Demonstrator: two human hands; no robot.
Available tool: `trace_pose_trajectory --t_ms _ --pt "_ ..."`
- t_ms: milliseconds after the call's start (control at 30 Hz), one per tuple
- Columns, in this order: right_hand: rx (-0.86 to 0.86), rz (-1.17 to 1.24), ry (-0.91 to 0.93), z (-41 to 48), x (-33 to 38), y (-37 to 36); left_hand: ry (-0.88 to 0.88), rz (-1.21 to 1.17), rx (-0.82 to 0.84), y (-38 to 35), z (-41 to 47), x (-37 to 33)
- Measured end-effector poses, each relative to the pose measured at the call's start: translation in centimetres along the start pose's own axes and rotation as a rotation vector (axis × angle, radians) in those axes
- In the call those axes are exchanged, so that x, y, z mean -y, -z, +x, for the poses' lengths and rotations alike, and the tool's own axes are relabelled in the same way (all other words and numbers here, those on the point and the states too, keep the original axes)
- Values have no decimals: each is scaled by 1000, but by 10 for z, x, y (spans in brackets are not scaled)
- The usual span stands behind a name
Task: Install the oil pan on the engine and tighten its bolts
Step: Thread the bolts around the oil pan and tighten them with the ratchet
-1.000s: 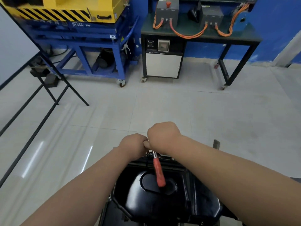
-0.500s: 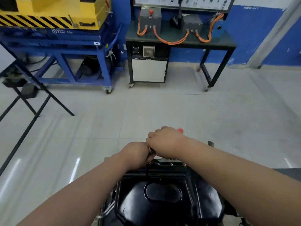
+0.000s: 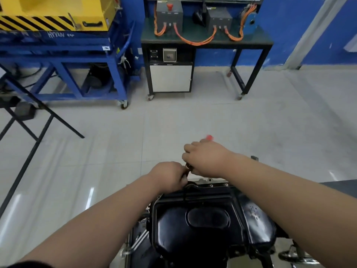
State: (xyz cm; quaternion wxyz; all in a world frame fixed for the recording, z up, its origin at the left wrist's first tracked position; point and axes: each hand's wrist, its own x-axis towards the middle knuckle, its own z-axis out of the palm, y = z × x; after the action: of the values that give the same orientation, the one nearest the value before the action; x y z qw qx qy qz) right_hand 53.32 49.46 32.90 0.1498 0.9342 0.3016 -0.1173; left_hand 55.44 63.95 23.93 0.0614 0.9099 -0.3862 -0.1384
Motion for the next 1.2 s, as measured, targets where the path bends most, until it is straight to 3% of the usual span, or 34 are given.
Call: trace_pose_trajectory --t_ms 167,367,467,567,767,867,967,1100,1200 --pt "146 139 -264 11 25 -5 99 -29 62 1 1 1" --pt "23 8 78 7 2 3 -59 34 -5 -1 -1 0" --pt "32 11 -82 7 16 -5 34 10 35 4 -1 3" --pt "126 191 -337 9 24 -10 65 22 132 4 2 4" --pt "-42 40 32 4 2 -7 -41 59 25 -5 2 1" --pt "-36 38 -84 4 16 -10 19 78 41 -3 4 6" --pt "117 176 -312 8 28 -11 39 78 140 -2 7 7" --pt "9 49 -46 4 12 -9 -72 127 53 -6 5 2" --pt "8 34 -54 0 12 -3 -31 100 44 -5 2 0"
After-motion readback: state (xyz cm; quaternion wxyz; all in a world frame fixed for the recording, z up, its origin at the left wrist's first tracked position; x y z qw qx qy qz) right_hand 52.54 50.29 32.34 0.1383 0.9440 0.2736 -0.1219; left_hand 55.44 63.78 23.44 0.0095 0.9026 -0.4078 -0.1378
